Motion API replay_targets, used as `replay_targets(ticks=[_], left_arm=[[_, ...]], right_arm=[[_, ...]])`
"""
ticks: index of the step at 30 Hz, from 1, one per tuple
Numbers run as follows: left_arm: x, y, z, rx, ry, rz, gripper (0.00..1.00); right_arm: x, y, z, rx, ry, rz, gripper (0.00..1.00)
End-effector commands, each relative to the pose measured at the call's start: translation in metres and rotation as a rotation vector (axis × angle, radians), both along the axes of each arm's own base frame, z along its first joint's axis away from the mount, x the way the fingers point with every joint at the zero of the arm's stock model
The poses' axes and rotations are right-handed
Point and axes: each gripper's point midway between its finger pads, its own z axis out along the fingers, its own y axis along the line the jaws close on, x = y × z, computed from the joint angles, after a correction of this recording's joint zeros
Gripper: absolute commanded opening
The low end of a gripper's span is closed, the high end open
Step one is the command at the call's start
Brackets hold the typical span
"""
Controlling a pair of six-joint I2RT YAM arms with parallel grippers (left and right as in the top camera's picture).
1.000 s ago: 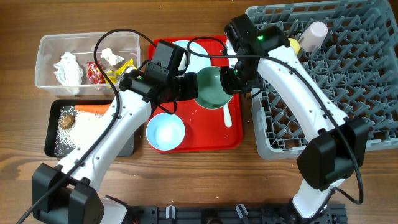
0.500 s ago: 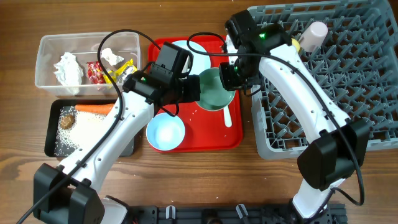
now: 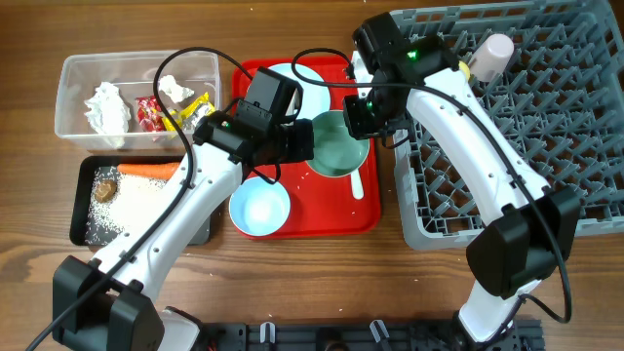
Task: Sort waste into correct bins and load items into the dishwasher rack
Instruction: 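Grasp the green bowl with the right gripper and release the left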
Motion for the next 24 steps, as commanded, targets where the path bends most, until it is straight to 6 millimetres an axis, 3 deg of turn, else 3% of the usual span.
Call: replay_targets(ticks=[1,4,11,15,17,24], left_arm=[[0.002,-0.0018,0.0073,-0.004,-0.02,0.004,0.04],[0.0025,-0.0005,0.0069,0.003,-0.022,0.008,0.04],[0.0046,-0.0018,0.0085,-0.003,-0.032,0.008,0.04],[0.0078,-0.0036,0.0107,-0.012,-0.047,0.008,0.04],[0.0093,-0.0044,0.0118,-0.016,-0.055,0.008,0.04],[0.0098,-0.0047,0.0154,-0.022,-0.066,0.008,0.13]], right_arm=[[0.005,-0.0049,0.0027,-0.039,-0.025,0.008,0.15],[0.0056,-0.0122,0.0018,-0.06,-0.022,-0.005,0.04],[0.0031,-0.0137,0.0013,-0.065,-0.01,-0.005,0.04],[0.0011,-0.0137,-0.0006,-0.065,0.0,-0.007,0.12],[0.0014,-0.0139,-0.0011,-0.066,0.001,-0.007,0.04],[0.0073,-0.0147,0.0002,-0.058,-0.018,-0.016,0.04]])
